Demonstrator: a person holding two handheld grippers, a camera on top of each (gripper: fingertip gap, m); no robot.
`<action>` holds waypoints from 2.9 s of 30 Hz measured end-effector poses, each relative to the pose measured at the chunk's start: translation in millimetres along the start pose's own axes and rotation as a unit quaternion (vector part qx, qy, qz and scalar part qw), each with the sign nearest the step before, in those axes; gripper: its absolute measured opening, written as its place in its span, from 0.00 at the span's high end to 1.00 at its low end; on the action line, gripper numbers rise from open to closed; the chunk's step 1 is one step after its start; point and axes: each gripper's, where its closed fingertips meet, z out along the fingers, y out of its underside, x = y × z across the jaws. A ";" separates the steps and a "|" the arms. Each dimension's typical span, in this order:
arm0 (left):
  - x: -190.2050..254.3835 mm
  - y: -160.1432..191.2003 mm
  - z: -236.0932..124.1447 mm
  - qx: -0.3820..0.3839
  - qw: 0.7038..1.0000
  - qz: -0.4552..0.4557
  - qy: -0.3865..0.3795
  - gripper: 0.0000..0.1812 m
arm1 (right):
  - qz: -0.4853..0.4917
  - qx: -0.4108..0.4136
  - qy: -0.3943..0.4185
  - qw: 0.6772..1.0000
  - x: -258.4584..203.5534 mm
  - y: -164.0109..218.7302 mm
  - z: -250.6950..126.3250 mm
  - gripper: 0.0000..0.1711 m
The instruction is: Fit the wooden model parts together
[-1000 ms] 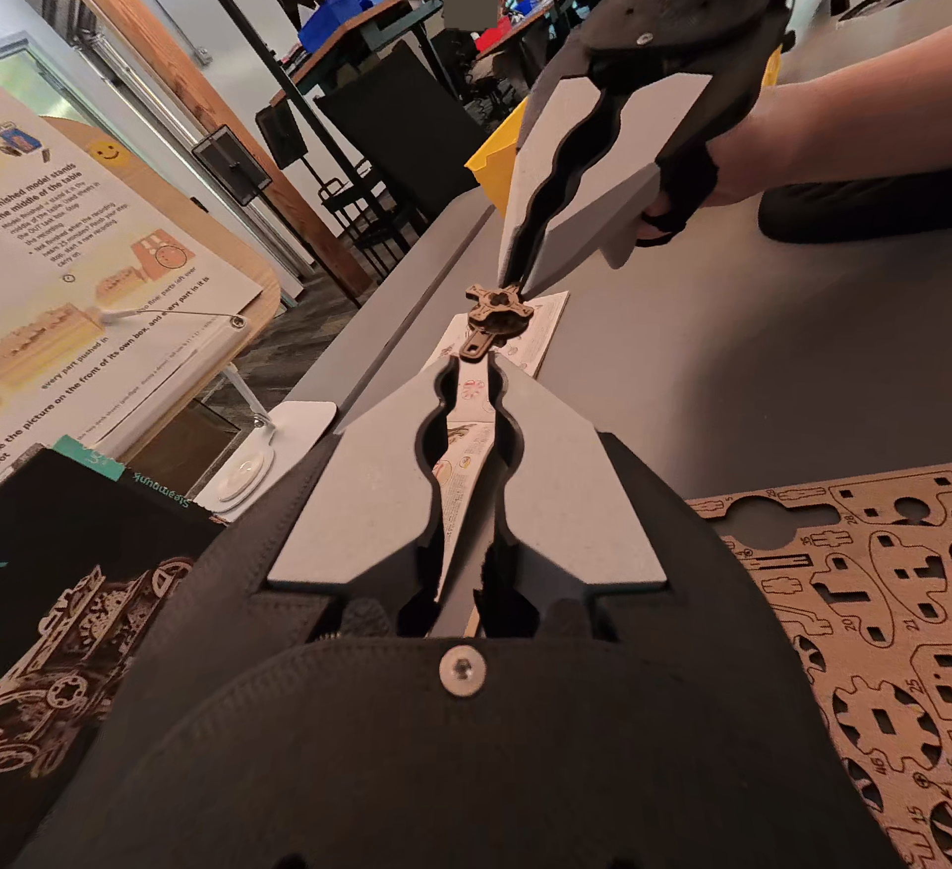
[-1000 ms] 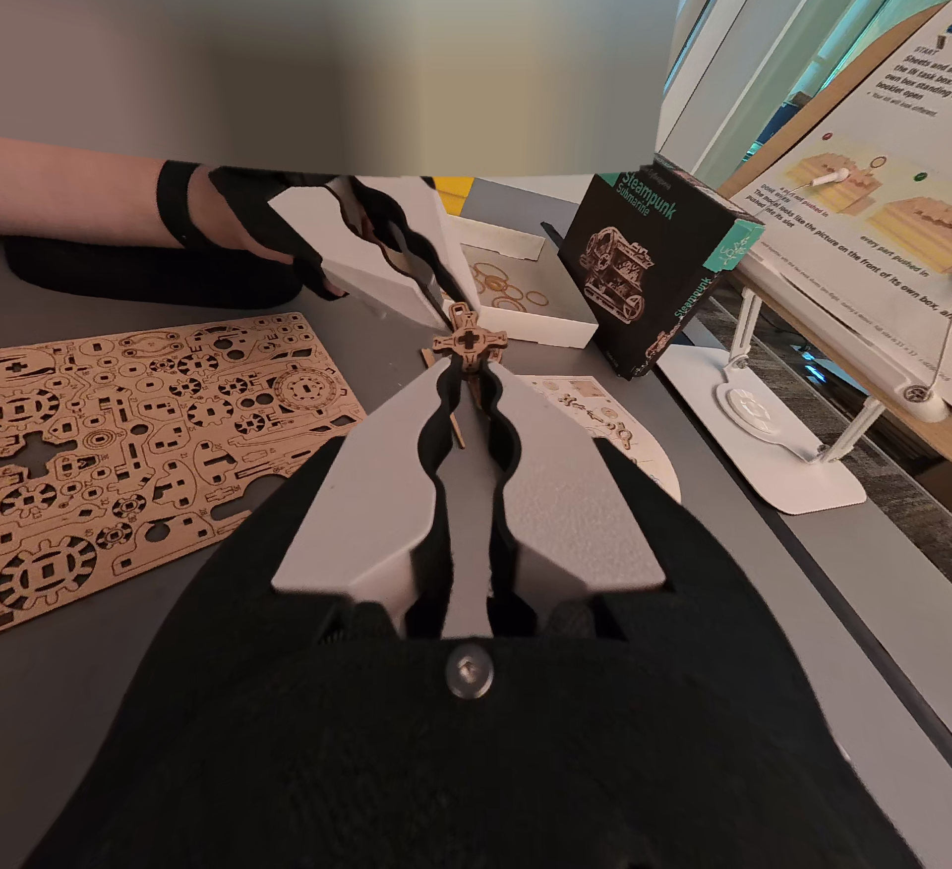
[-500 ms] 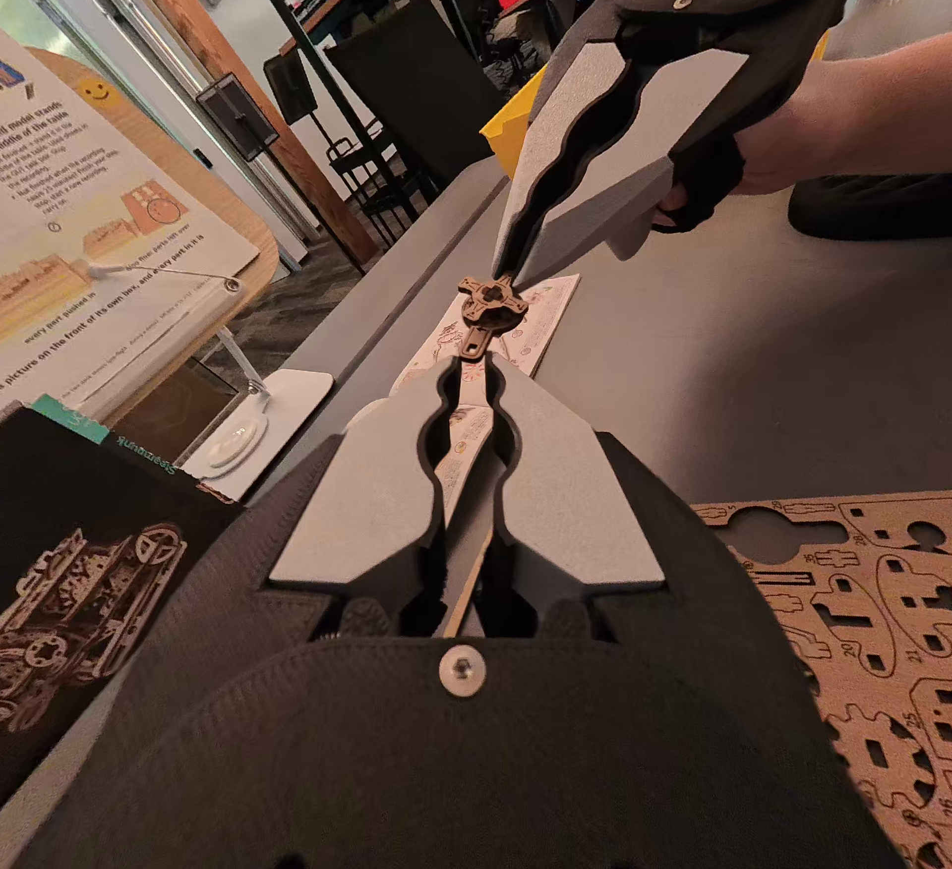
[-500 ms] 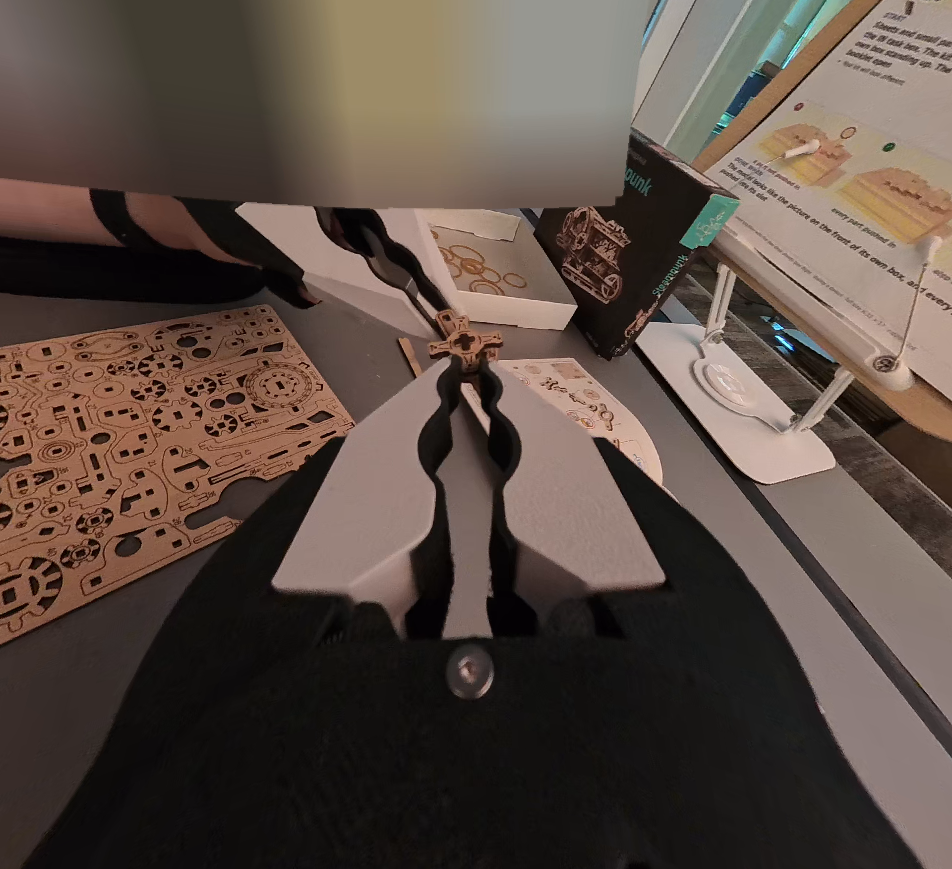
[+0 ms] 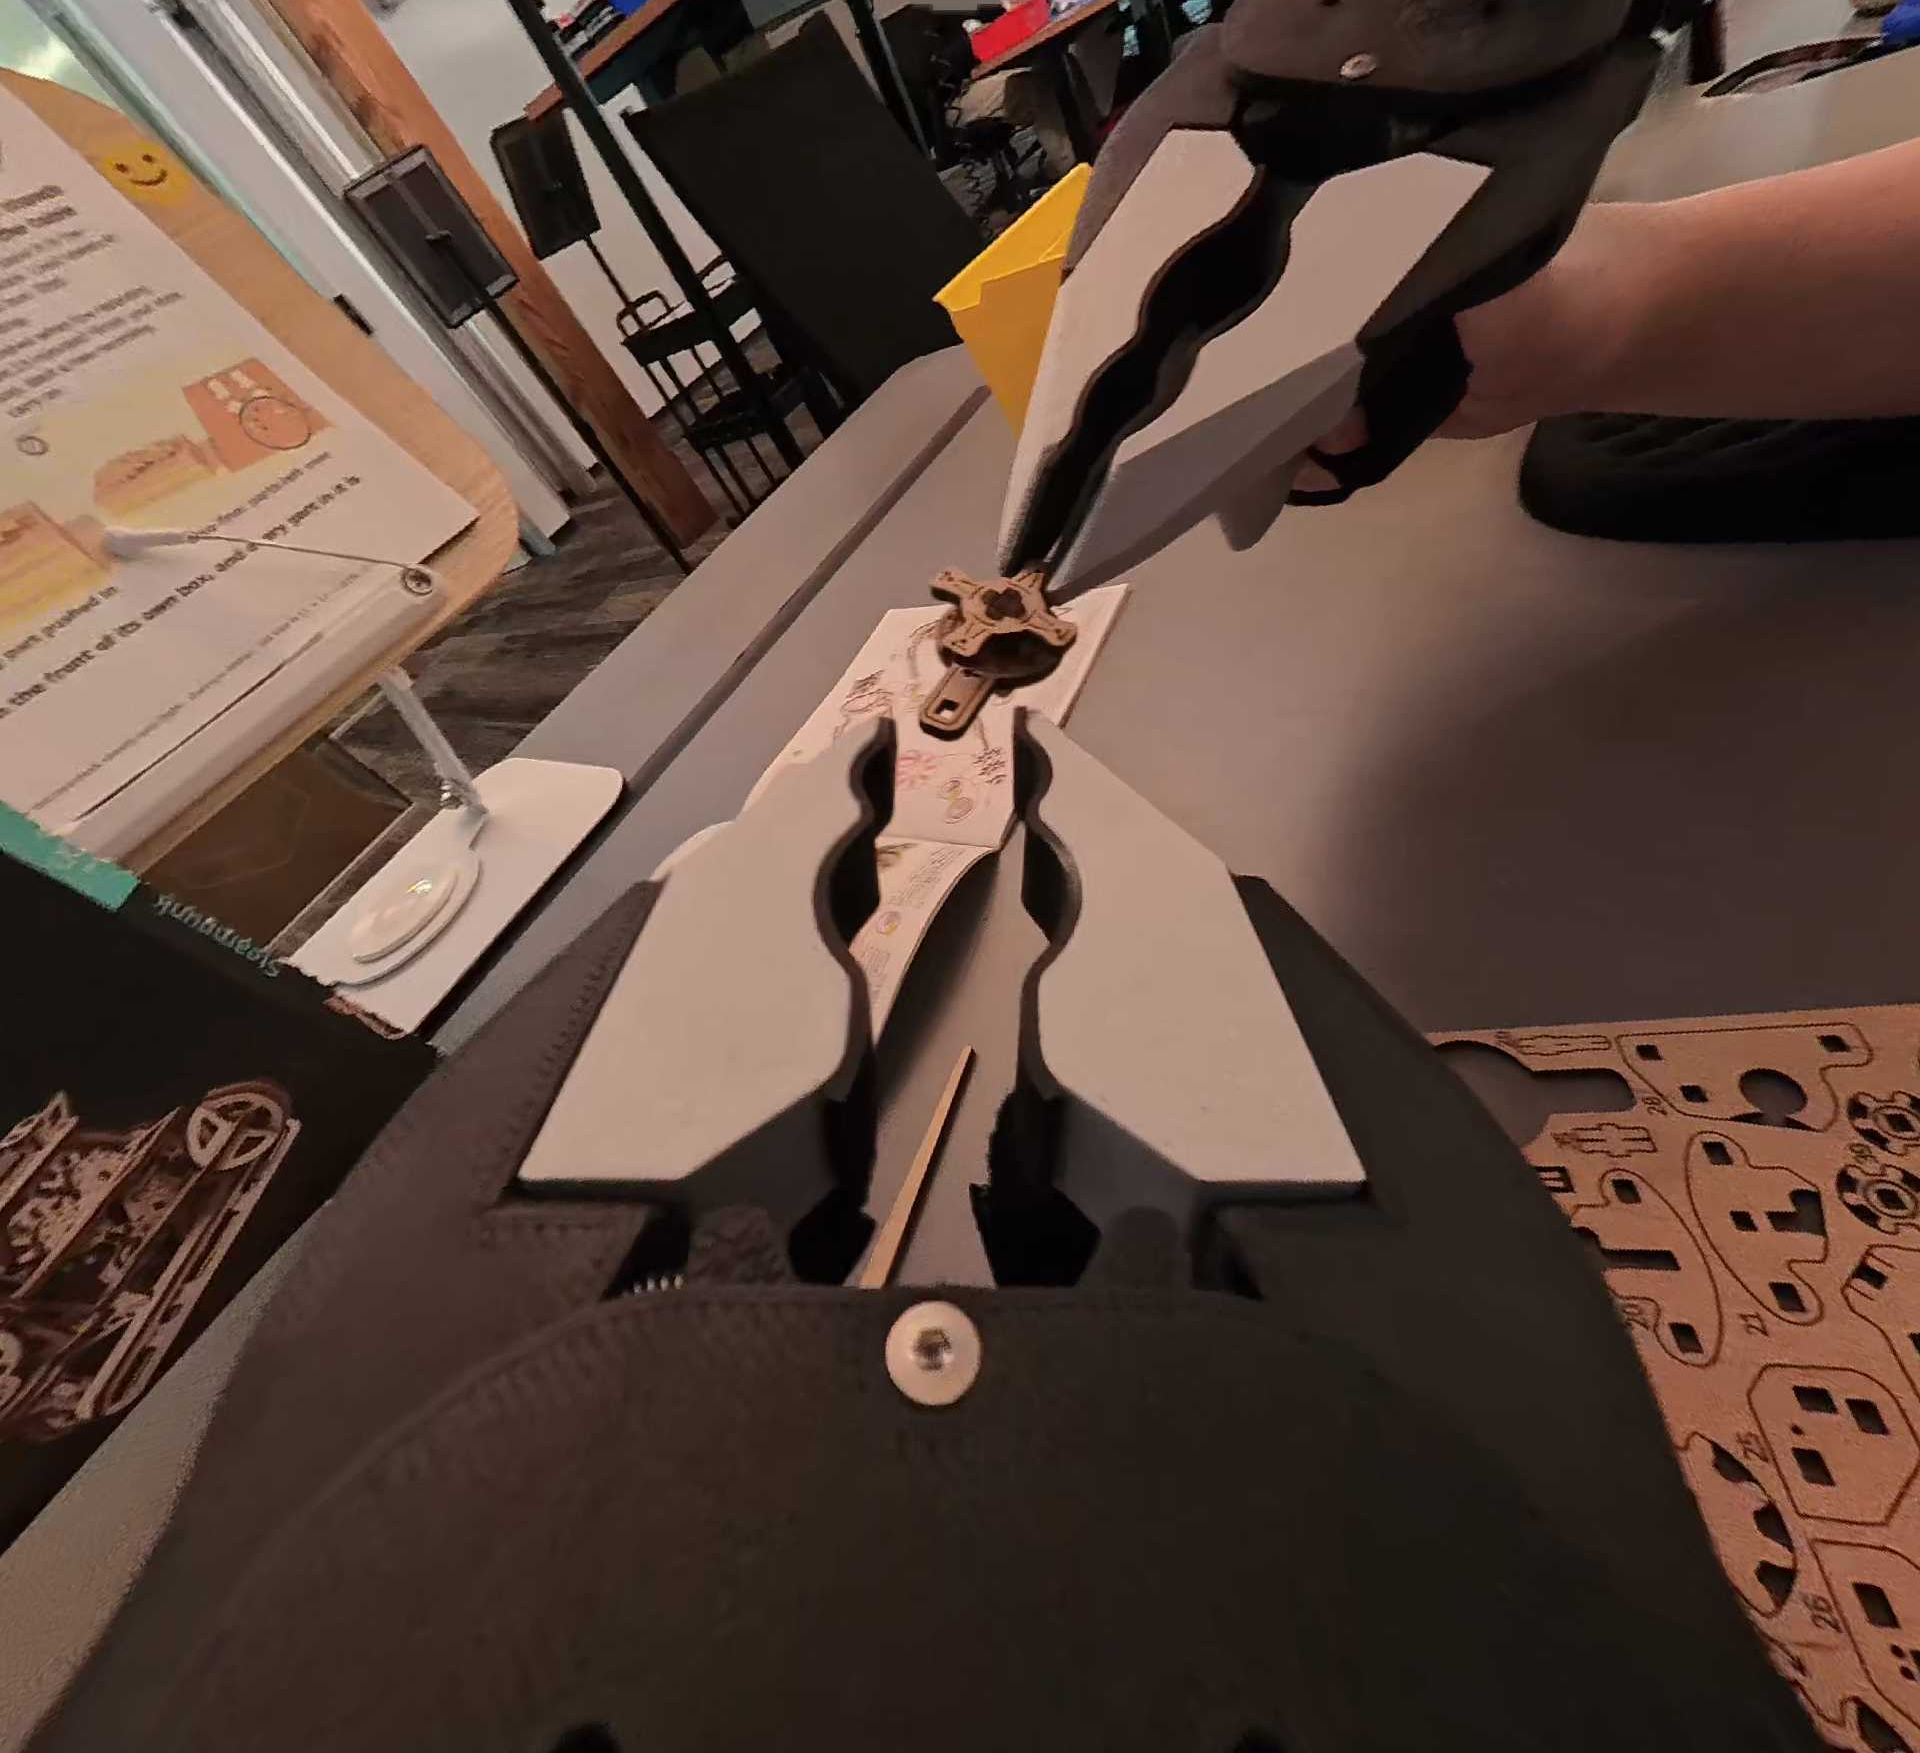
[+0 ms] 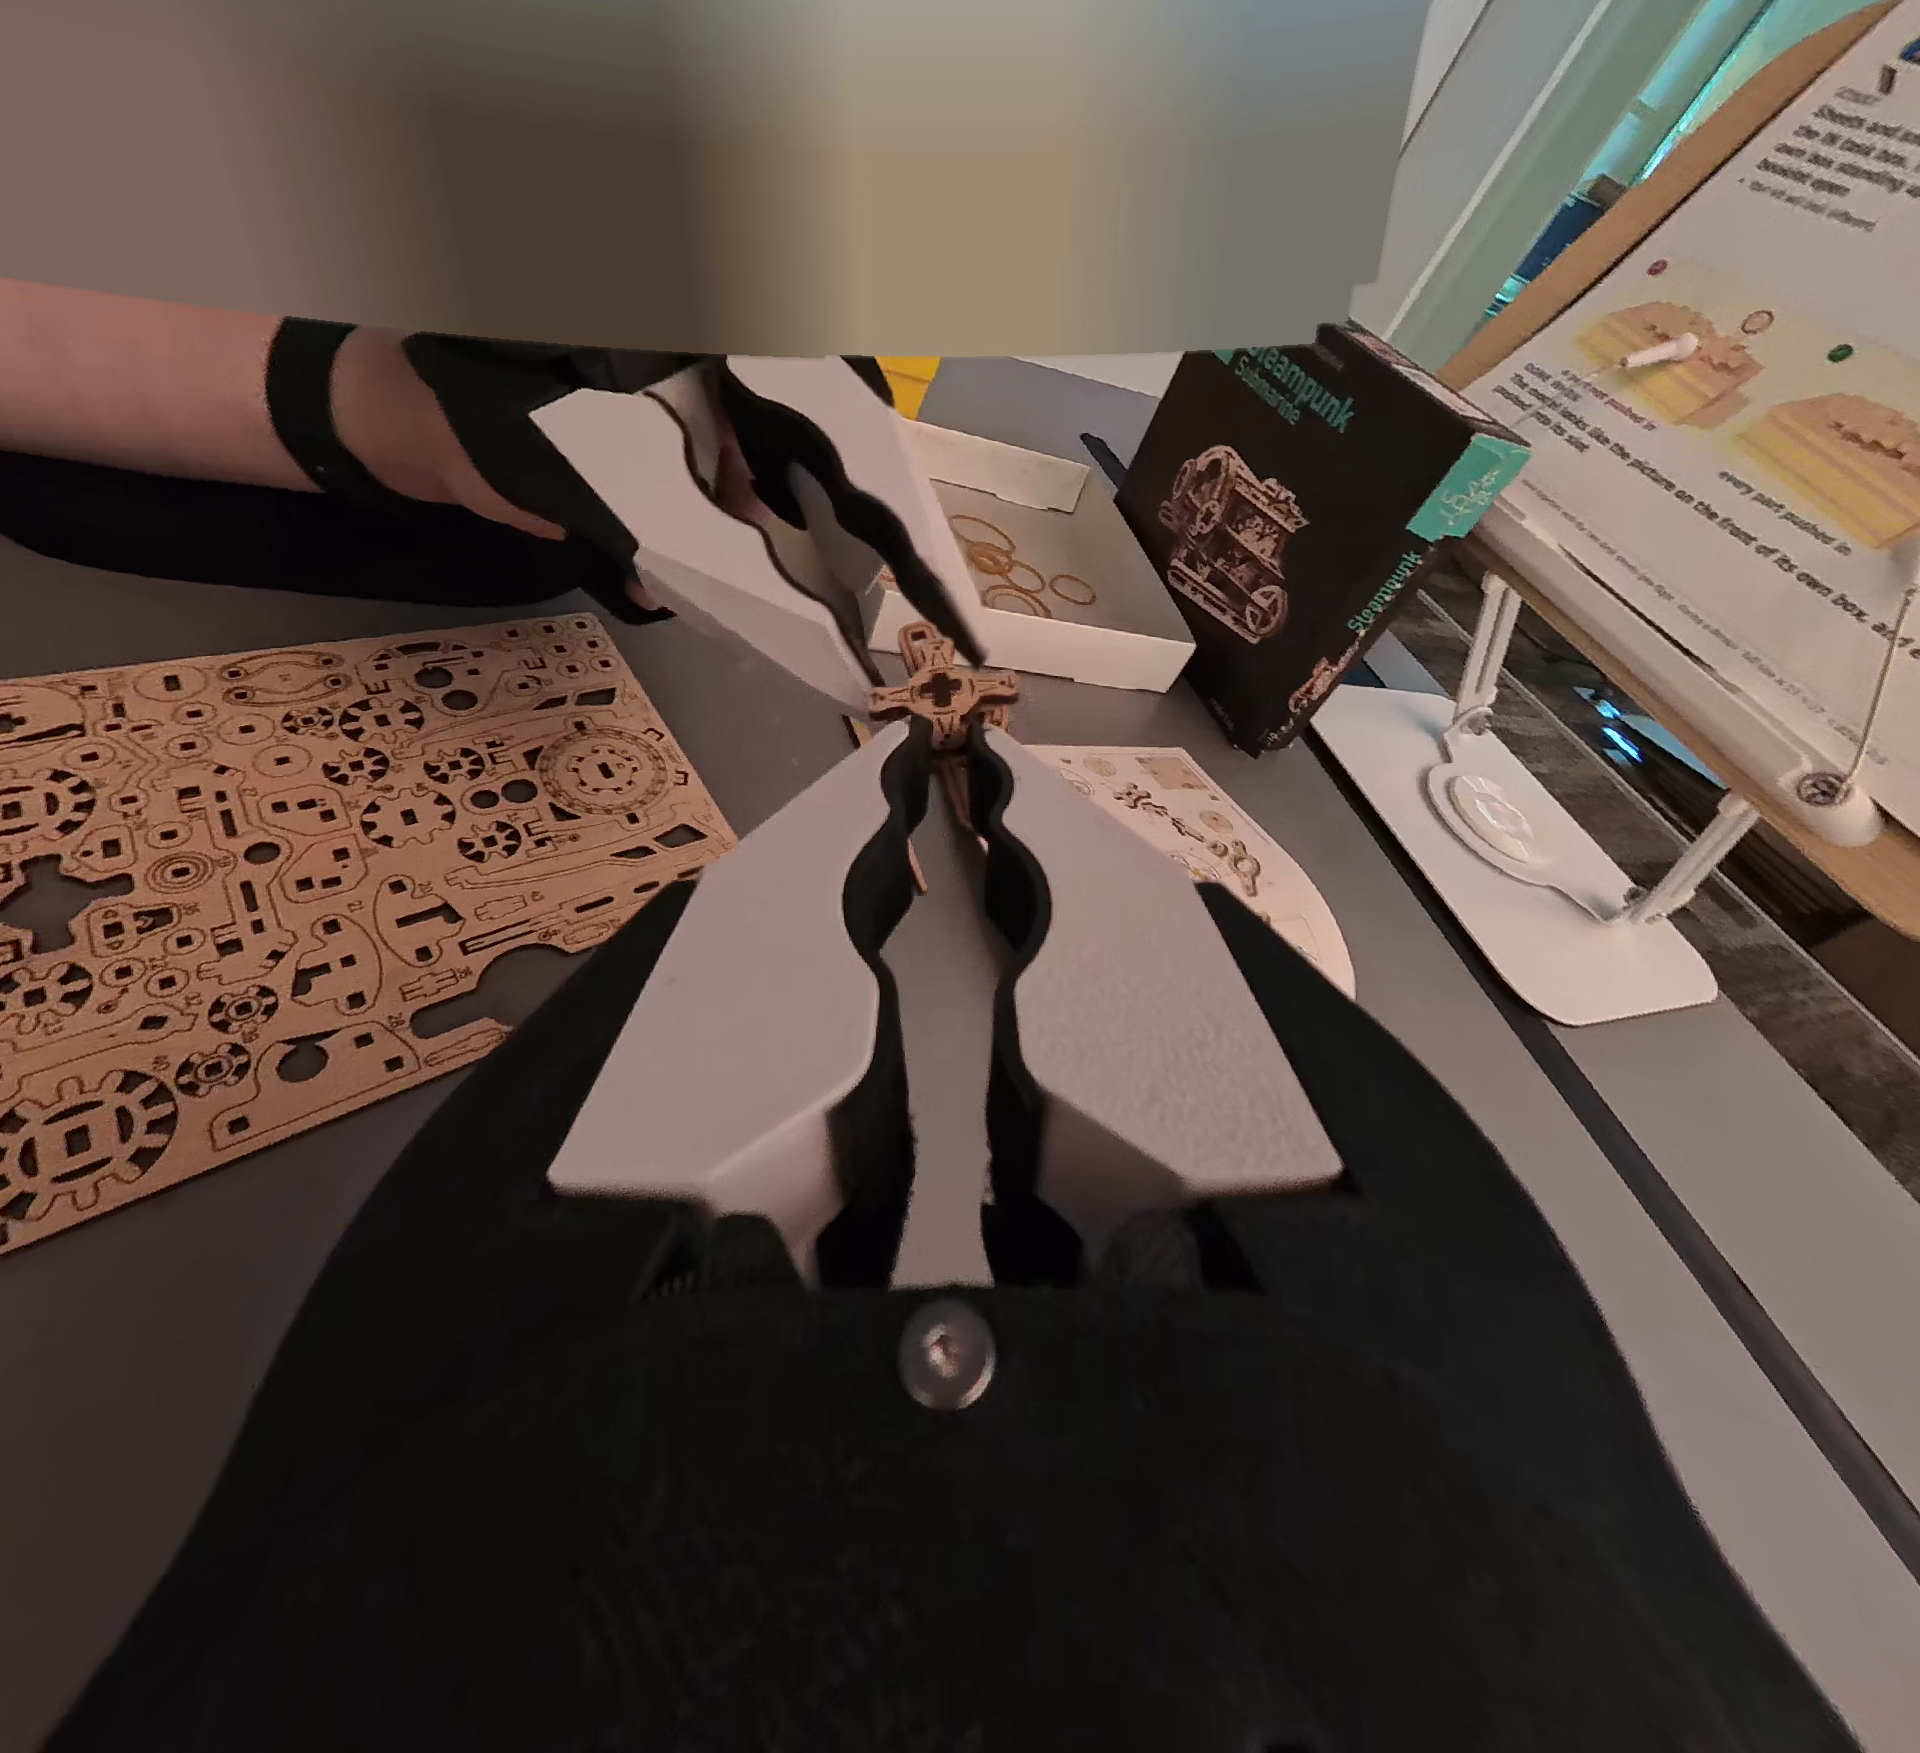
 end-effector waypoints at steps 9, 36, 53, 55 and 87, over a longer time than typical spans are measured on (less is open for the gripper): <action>2.3 0.3 -0.1 -0.002 1.000 0.012 0.001 0.95 | -0.005 -0.004 0.008 1.000 -0.7 -0.1 2.3 0.97; 8.8 -4.9 -2.4 0.008 0.997 -0.063 0.050 0.96 | -0.001 -0.003 -0.015 1.000 -3.4 0.9 -1.1 0.97; -11.1 3.9 -0.5 -0.036 0.995 0.061 -0.068 0.96 | 0.210 -0.002 0.042 0.977 14.5 8.1 18.1 0.97; -13.6 4.8 -0.7 -0.046 0.991 0.089 -0.089 0.96 | 0.237 0.002 0.055 0.970 15.5 9.1 20.4 0.97; 7.3 10.8 -0.6 -0.028 0.997 0.063 0.017 0.96 | -0.078 0.001 0.019 0.997 -5.7 -4.6 0.5 0.82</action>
